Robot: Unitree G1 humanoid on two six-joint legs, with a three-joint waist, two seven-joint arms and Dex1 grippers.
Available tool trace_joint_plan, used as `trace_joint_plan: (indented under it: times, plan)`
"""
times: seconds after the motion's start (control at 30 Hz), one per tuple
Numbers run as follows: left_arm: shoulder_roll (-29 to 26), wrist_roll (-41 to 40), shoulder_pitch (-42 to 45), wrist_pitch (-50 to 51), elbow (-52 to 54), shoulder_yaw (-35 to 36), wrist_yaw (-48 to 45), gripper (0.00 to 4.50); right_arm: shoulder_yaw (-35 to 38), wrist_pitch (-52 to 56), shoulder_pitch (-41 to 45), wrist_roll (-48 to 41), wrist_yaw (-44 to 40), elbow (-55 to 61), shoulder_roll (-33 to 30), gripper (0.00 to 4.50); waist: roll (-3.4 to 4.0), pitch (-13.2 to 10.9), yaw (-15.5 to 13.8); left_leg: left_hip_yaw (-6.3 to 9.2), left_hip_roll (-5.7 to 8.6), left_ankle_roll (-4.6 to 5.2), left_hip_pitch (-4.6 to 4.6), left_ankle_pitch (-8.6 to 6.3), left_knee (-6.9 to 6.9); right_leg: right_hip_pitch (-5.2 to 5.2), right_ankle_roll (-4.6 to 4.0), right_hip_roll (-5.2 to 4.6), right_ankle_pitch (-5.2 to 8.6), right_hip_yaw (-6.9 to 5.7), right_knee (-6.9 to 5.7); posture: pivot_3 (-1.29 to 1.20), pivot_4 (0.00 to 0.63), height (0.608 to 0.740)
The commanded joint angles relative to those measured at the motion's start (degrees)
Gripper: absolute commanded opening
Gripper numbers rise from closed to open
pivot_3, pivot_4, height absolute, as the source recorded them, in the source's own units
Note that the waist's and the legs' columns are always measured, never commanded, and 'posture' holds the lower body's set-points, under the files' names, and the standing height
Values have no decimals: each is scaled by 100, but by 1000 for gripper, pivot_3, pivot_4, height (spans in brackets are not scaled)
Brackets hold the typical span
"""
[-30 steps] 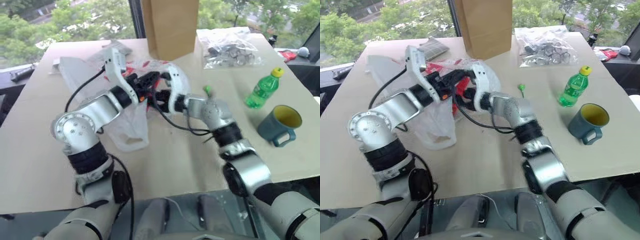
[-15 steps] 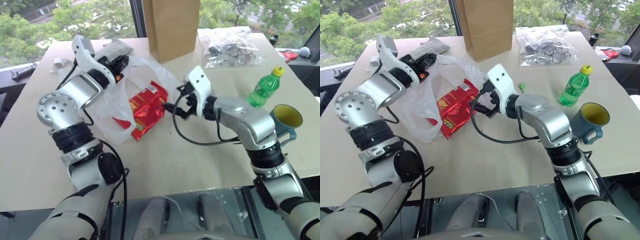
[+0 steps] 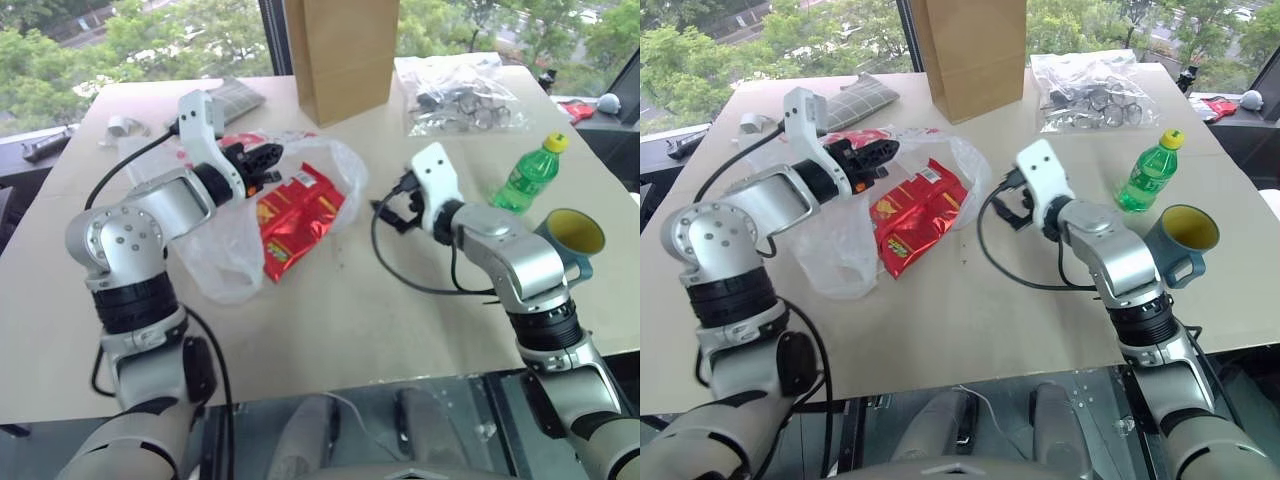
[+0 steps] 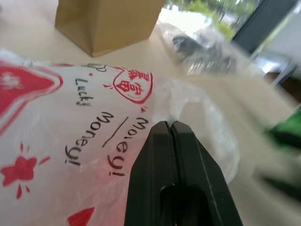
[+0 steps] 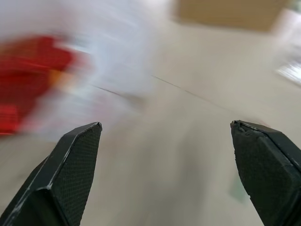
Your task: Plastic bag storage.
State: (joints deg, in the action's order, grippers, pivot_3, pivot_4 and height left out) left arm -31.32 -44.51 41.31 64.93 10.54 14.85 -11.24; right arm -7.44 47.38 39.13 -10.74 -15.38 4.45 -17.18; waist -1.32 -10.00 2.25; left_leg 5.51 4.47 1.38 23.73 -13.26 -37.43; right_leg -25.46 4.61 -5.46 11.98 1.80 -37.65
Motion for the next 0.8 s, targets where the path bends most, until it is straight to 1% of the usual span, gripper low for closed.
trace_joint_plan:
  times: [0.03, 0.1, 0.2, 0.3, 0.33, 0.4, 0.43, 0.5, 0.53, 0.57, 0.6, 0.67, 0.8]
  plan:
    - [-224, 372, -31, -556, 297, -335, -433, 0, 221, -406, 284, 282, 445, -817, 221, 4460, 0, 0, -6, -1, -1, 0, 0, 0, 0, 0, -2, 0, -1, 0, 0, 0, 150, 740]
    - [-345, 613, -54, -802, 284, -477, -576, 0, 273, -924, 573, 495, 622, -1881, 332, 4460, 0, 0, 24, -8, -4, 0, -4, 0, 0, 1, -6, 3, -5, 3, 0, 0, 150, 740]
    - [-499, 857, -76, -988, 284, -582, -726, 0, 418, -1694, 952, 490, 487, -3167, 471, 4460, 0, -1, 24, -20, -11, 0, -4, 1, 1, -4, -12, 11, -9, 14, 2, 0, 150, 740]
    - [-1008, 1533, -246, -1340, 414, -1092, -948, 0, 496, -2292, 1297, 563, 401, -4274, 533, 3703, 1, -1, 47, -29, -12, 0, -1, 1, 9, -12, -12, 12, -9, 24, 7, 0, 150, 740]
    - [-1174, 1802, -306, -1501, 429, -1264, -979, 0, 529, -2427, 1377, 578, 373, -4548, 535, 3145, 1, -1, 54, -35, -13, 0, -2, 1, 13, -15, -12, 14, -9, 33, 8, 0, 150, 740]
    - [-1394, 2185, -398, -1696, 451, -1468, -1003, 0, 547, -2684, 1471, 621, 297, -4926, 513, 2212, 0, -1, 58, -39, -14, 0, -3, 1, 13, -15, -12, 16, -9, 39, 9, 0, 150, 740]
    - [-1431, 2295, -426, -1741, 453, -1502, -1003, 0, 545, -2776, 1492, 638, 233, -5041, 503, 1698, 0, -1, 50, -39, -14, 0, -3, 1, 13, -15, -12, 17, -9, 39, 10, 0, 150, 740]
    - [-1421, 2410, -460, -1771, 461, -1496, -1029, 0, 520, -2917, 1478, 687, 105, -5129, 479, 825, 0, 0, 21, -36, -15, 0, -3, 1, 12, -14, -12, 18, -9, 38, 8, 0, 150, 740]
    - [-1406, 2454, -473, -1774, 465, -1486, -1054, 0, 502, -2968, 1453, 710, 34, -5123, 464, 264, 0, 0, 13, -35, -16, 1, -3, 1, 10, -14, -12, 19, -9, 37, 6, 0, 150, 740]
    - [-1391, 2499, -489, -1777, 467, -1477, -1080, 0, 481, -2969, 1390, 727, -46, -5014, 434, 43, 0, -1, 12, -34, -16, 1, -3, 1, 8, -13, -12, 19, -9, 37, 5, 0, 150, 740]
    - [-1378, 2538, -503, -1778, 464, -1468, -1100, 0, 466, -2942, 1311, 736, -134, -4855, 397, 43, 0, 0, 12, -34, -16, 1, -2, 1, 6, -12, -11, 19, -9, 37, 4, 0, 150, 740]
    - [-1357, 2616, -528, -1842, 386, -1450, -1163, 0, 442, -2602, 888, 572, -545, -3785, 232, 43, 0, 0, 1, -34, -15, 1, -2, 1, 5, -12, -11, 18, -9, 37, 3, 0, 150, 740]
    - [-1234, 2676, -471, -1912, 202, -1385, -1248, 0, 539, -1222, 3, -204, -1157, -1009, -57, 43, 3, -2, 20, -27, -17, 1, 10, 0, 7, -21, -11, 18, -9, 30, 8, 0, 150, 740]
